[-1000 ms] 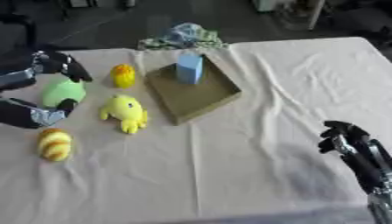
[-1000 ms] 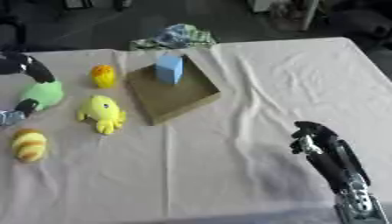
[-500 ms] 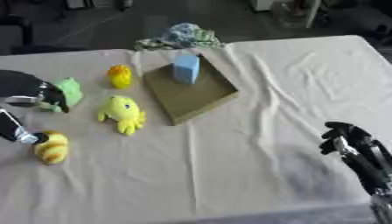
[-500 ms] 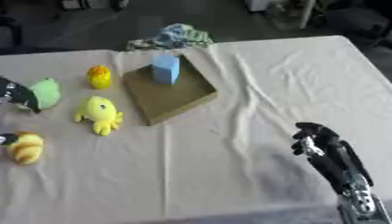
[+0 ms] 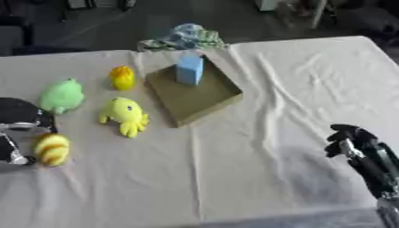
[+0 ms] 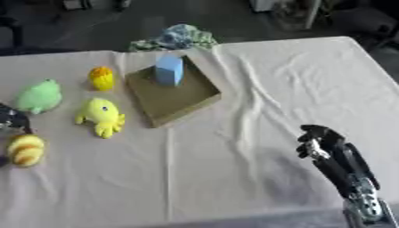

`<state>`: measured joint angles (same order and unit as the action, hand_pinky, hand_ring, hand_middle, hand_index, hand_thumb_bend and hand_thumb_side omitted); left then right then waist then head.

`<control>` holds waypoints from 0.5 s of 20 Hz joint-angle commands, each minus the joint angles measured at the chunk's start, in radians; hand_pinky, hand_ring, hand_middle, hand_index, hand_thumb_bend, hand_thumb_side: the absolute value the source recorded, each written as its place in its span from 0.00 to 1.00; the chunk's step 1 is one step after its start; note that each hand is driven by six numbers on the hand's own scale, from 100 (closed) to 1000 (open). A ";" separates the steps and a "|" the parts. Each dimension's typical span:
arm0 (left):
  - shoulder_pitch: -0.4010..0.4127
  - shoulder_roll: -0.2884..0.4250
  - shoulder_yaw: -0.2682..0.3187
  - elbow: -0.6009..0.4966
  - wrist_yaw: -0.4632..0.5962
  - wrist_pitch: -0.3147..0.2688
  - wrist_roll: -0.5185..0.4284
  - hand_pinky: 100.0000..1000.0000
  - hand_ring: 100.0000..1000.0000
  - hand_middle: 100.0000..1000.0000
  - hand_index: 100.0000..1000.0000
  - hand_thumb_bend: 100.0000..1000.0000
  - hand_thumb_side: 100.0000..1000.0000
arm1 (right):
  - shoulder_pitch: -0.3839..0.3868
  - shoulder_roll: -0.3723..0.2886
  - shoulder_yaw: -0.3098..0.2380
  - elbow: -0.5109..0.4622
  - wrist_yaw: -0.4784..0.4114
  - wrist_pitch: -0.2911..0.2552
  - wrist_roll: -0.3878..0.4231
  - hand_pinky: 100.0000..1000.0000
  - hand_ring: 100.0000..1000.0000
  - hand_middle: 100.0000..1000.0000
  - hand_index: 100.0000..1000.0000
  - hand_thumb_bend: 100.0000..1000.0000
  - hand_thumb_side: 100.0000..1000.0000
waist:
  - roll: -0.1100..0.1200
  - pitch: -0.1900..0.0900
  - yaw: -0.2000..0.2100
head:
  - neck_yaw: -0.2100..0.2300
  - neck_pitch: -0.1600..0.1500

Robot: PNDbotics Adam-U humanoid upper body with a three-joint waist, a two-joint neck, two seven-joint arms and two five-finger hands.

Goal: Pick up objects on the table and place them in the box.

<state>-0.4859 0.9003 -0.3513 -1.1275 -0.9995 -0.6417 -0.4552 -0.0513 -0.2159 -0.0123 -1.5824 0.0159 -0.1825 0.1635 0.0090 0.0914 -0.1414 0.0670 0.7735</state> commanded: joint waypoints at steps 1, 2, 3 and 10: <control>-0.005 0.024 0.021 0.009 -0.005 -0.008 -0.002 0.67 0.56 0.55 0.68 0.24 0.27 | -0.003 -0.013 -0.007 -0.012 0.001 -0.001 -0.004 0.45 0.48 0.51 0.72 0.00 0.45 | 0.001 -0.019 0.003 | -0.002 -0.003; -0.001 0.025 0.029 0.004 0.006 -0.002 0.006 0.66 0.53 0.52 0.65 0.20 0.26 | -0.003 -0.013 -0.008 -0.012 0.002 -0.001 -0.005 0.45 0.48 0.51 0.72 0.00 0.45 | 0.001 -0.019 0.003 | -0.003 -0.003; 0.005 0.028 0.037 -0.005 0.021 0.005 0.014 0.65 0.52 0.50 0.64 0.19 0.25 | -0.002 -0.013 -0.009 -0.012 0.002 -0.001 -0.005 0.45 0.48 0.51 0.72 0.00 0.45 | 0.001 -0.019 0.004 | -0.004 -0.003; 0.047 0.078 0.102 -0.178 0.201 0.085 0.010 0.61 0.43 0.40 0.55 0.02 0.20 | -0.003 -0.013 -0.011 -0.013 0.002 -0.001 -0.008 0.45 0.48 0.51 0.72 0.00 0.46 | 0.002 -0.018 0.009 | -0.009 -0.003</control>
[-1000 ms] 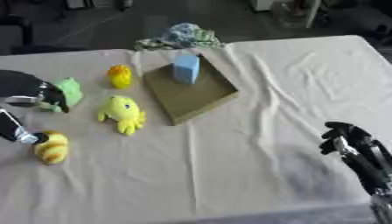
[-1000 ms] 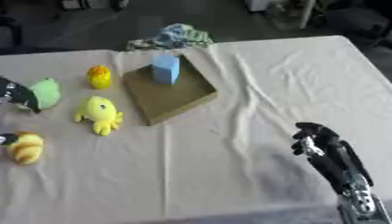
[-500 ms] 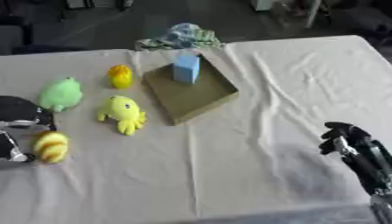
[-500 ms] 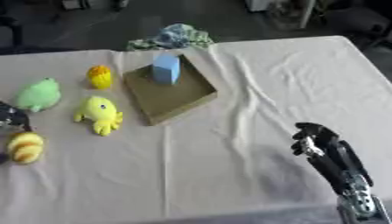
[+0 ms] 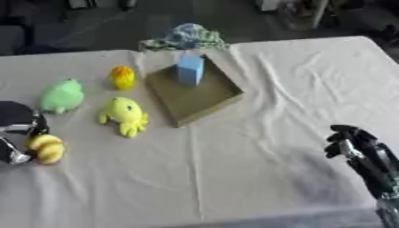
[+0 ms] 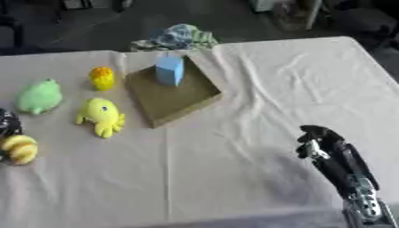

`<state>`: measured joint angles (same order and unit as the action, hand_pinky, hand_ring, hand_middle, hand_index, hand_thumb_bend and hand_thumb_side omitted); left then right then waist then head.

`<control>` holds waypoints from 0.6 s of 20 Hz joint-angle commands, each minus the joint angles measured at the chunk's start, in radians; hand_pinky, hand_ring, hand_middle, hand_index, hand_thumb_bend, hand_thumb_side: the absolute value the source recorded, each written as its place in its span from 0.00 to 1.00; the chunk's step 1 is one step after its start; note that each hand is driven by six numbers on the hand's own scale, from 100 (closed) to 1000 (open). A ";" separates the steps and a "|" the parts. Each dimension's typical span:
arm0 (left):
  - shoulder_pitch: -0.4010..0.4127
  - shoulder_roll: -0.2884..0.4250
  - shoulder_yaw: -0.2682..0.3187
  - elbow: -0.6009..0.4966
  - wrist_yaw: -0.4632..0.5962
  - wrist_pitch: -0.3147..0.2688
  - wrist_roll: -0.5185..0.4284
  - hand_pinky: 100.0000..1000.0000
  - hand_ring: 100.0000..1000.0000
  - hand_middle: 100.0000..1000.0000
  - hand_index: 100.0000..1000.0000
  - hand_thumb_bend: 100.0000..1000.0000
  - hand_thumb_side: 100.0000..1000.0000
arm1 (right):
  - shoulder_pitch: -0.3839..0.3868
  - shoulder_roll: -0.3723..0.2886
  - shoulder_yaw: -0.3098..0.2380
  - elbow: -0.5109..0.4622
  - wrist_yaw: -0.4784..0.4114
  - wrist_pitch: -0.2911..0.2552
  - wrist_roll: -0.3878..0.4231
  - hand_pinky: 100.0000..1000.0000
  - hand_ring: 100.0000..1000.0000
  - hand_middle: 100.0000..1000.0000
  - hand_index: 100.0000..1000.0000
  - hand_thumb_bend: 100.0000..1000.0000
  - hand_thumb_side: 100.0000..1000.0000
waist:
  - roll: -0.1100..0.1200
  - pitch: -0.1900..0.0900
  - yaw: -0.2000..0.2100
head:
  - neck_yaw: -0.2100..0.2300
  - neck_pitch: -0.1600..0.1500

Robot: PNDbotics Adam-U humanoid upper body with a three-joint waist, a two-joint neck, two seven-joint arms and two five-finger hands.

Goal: Pick up objects on the table and place them in the box.

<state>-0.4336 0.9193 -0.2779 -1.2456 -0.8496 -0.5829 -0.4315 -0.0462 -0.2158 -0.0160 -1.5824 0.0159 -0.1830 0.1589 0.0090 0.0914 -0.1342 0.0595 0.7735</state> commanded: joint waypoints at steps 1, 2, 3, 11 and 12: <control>-0.003 0.062 0.030 -0.074 0.065 0.036 -0.025 0.61 0.43 0.40 0.55 0.02 0.20 | -0.008 -0.013 -0.007 -0.013 0.002 0.000 -0.003 0.45 0.48 0.51 0.72 0.00 0.46 | 0.002 -0.018 0.001 | -0.001 -0.003; -0.007 0.059 0.036 -0.088 0.077 0.039 -0.029 0.61 0.42 0.39 0.55 0.00 0.17 | -0.006 -0.014 -0.004 -0.012 0.002 0.000 -0.001 0.45 0.48 0.51 0.72 0.00 0.46 | 0.002 -0.022 -0.003 | 0.004 -0.003; -0.024 0.054 0.054 -0.110 0.092 0.031 -0.023 0.61 0.42 0.39 0.55 0.00 0.17 | -0.004 -0.014 0.000 -0.010 0.002 0.001 0.002 0.45 0.48 0.51 0.72 0.00 0.46 | 0.003 -0.027 -0.006 | 0.007 -0.003; -0.227 -0.100 0.052 -0.175 0.166 0.073 0.068 0.59 0.42 0.39 0.55 0.00 0.15 | -0.002 -0.003 0.026 -0.004 -0.005 0.000 0.026 0.45 0.48 0.51 0.72 0.00 0.46 | -0.016 -0.041 -0.047 | 0.028 -0.003; -0.252 -0.125 0.046 -0.154 0.161 0.089 0.076 0.59 0.41 0.39 0.55 0.00 0.15 | -0.002 0.000 0.031 -0.003 -0.007 0.000 0.030 0.45 0.48 0.51 0.72 0.00 0.46 | -0.022 -0.041 -0.057 | 0.037 -0.003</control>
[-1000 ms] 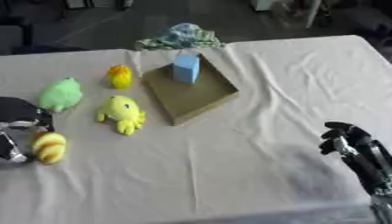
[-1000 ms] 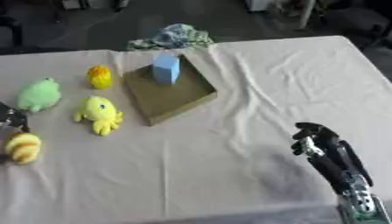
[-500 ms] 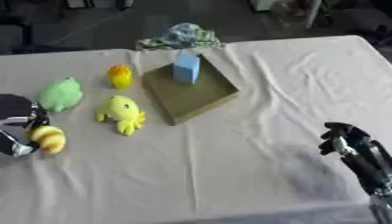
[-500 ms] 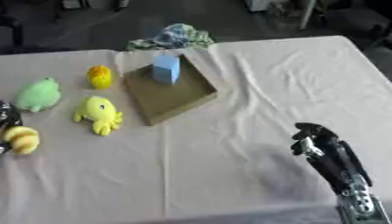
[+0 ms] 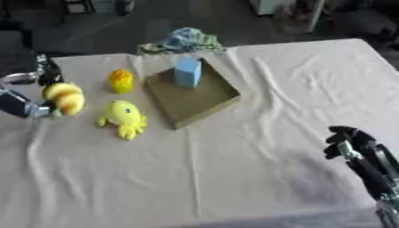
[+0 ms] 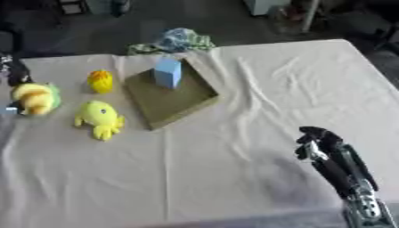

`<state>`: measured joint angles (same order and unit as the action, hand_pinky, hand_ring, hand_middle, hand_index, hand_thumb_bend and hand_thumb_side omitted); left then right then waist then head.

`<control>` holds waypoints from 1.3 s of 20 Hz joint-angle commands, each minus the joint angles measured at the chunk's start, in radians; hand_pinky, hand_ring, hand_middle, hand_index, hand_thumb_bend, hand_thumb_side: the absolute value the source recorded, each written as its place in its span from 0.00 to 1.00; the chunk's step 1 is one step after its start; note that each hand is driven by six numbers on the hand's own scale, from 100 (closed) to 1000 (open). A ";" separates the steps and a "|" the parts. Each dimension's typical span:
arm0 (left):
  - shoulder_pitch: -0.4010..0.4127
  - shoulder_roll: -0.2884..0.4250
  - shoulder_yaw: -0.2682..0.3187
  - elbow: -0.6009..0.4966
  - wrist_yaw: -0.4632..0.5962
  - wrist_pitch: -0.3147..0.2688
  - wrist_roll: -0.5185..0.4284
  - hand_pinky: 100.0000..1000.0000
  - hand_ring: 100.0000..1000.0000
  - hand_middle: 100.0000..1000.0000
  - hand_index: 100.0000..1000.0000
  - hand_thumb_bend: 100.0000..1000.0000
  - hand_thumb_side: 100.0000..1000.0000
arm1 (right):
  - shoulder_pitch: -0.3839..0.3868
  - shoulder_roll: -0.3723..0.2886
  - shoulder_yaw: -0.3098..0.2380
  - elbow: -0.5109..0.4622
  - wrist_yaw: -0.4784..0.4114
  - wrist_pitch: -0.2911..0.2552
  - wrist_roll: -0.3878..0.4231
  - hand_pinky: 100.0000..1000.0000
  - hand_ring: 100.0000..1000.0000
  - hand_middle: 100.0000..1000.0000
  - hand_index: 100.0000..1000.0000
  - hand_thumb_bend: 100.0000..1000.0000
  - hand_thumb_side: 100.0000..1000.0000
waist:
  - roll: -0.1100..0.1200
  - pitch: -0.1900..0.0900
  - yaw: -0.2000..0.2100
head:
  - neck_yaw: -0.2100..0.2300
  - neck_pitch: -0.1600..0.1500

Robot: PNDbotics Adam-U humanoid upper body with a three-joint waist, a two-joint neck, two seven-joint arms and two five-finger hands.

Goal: Pick up objects on the table and place them in the box.

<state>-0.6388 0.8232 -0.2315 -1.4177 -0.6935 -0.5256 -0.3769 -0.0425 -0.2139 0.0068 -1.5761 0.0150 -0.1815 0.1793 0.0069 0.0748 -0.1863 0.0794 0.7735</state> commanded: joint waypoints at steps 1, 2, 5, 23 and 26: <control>-0.071 -0.053 -0.006 0.041 -0.003 0.046 0.028 0.59 0.41 0.39 0.56 0.00 0.15 | -0.005 0.002 0.013 -0.008 -0.009 -0.002 0.014 0.45 0.48 0.51 0.72 0.00 0.46 | -0.026 -0.025 -0.014 | 0.026 -0.004; -0.096 -0.078 -0.015 0.065 -0.015 0.061 0.036 0.60 0.42 0.39 0.56 0.00 0.16 | -0.006 0.006 0.019 -0.007 -0.012 -0.002 0.019 0.45 0.48 0.51 0.72 0.00 0.47 | -0.031 -0.025 -0.024 | 0.036 -0.004; -0.170 -0.152 -0.041 0.138 -0.058 0.104 0.067 0.61 0.43 0.41 0.58 0.00 0.15 | -0.008 0.017 0.036 -0.004 -0.020 -0.001 0.034 0.45 0.48 0.51 0.72 0.00 0.48 | -0.045 -0.022 -0.049 | 0.062 -0.004; -0.246 -0.625 -0.040 0.514 -0.348 0.115 0.223 0.63 0.51 0.50 0.68 0.00 0.16 | -0.011 0.039 0.046 -0.005 -0.033 0.003 0.050 0.45 0.48 0.51 0.72 0.00 0.49 | -0.062 -0.012 -0.065 | 0.066 -0.004; -0.246 -0.697 -0.025 0.548 -0.395 0.158 0.244 0.62 0.49 0.50 0.71 0.00 0.16 | -0.009 0.038 0.041 -0.004 -0.032 0.003 0.045 0.45 0.48 0.51 0.72 0.00 0.50 | -0.060 -0.013 -0.056 | 0.055 -0.004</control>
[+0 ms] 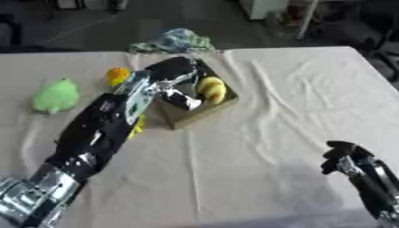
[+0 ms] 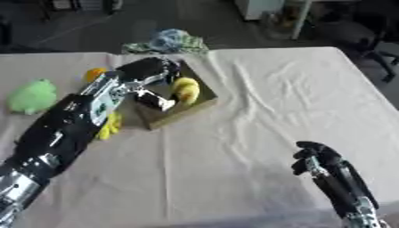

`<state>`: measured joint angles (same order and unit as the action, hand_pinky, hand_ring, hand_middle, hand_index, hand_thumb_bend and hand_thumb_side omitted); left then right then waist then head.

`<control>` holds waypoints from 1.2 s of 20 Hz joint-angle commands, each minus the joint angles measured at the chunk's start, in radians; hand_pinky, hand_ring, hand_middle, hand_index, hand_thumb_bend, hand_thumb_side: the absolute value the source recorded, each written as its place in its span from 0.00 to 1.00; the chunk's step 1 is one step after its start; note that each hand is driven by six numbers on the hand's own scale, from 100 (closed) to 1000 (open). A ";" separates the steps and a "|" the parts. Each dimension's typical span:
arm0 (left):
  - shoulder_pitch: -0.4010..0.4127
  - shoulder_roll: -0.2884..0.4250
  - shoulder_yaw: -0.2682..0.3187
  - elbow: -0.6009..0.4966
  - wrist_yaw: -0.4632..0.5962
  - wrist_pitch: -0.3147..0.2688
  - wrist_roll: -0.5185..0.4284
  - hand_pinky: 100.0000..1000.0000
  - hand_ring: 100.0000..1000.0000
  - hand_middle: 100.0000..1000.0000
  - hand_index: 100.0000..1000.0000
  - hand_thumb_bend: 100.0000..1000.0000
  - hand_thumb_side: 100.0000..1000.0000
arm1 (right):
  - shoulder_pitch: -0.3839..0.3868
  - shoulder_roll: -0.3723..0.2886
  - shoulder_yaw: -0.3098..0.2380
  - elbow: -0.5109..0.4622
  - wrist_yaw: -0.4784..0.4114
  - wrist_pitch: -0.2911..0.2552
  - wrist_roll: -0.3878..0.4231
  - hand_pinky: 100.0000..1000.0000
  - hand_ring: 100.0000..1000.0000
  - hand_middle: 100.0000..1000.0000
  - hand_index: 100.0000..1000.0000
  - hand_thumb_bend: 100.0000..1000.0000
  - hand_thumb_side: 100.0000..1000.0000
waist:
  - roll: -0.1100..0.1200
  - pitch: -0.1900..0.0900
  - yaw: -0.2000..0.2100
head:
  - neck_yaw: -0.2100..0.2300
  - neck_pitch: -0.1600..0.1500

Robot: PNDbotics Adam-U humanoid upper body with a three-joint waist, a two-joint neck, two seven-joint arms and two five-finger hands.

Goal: Pick up objects on the table and place them in the box.

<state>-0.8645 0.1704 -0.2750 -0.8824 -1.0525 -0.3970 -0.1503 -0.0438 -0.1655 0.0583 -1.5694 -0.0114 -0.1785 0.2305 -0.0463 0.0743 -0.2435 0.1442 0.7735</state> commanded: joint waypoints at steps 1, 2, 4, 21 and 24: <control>-0.020 -0.058 0.022 0.022 -0.052 0.046 0.027 0.62 0.49 0.50 0.72 0.00 0.17 | -0.007 -0.010 -0.011 -0.011 -0.005 0.000 -0.007 0.45 0.48 0.51 0.72 0.00 0.50 | -0.007 -0.013 0.003 | -0.011 -0.004; -0.019 -0.065 0.024 0.029 -0.069 0.063 0.038 0.62 0.49 0.50 0.72 0.00 0.17 | -0.007 -0.010 -0.011 -0.011 -0.005 0.000 -0.007 0.45 0.48 0.51 0.72 0.00 0.50 | -0.006 -0.013 0.003 | -0.012 -0.004; -0.016 -0.071 0.029 0.042 -0.103 0.097 0.061 0.60 0.47 0.49 0.72 0.00 0.17 | -0.007 -0.010 -0.012 -0.011 -0.004 0.000 -0.008 0.45 0.48 0.51 0.72 0.00 0.50 | -0.006 -0.012 0.002 | -0.014 -0.004; -0.013 -0.086 0.139 0.136 -0.349 0.336 0.212 0.63 0.52 0.59 0.90 0.00 0.34 | -0.006 -0.005 -0.016 -0.013 -0.003 0.002 -0.010 0.46 0.48 0.51 0.72 0.00 0.50 | -0.006 -0.009 -0.003 | -0.025 -0.004; -0.015 -0.082 0.147 0.127 -0.328 0.343 0.231 0.71 0.62 0.72 0.93 0.00 0.61 | -0.005 -0.005 -0.017 -0.013 -0.002 0.002 -0.010 0.46 0.48 0.51 0.72 0.00 0.50 | -0.005 -0.009 -0.003 | -0.027 -0.004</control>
<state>-0.8611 0.0820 -0.1382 -0.7350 -1.3879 -0.0594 0.0715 -0.0432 -0.1630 0.0492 -1.5694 -0.0114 -0.1762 0.2226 -0.0463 0.0745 -0.2451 0.1199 0.7735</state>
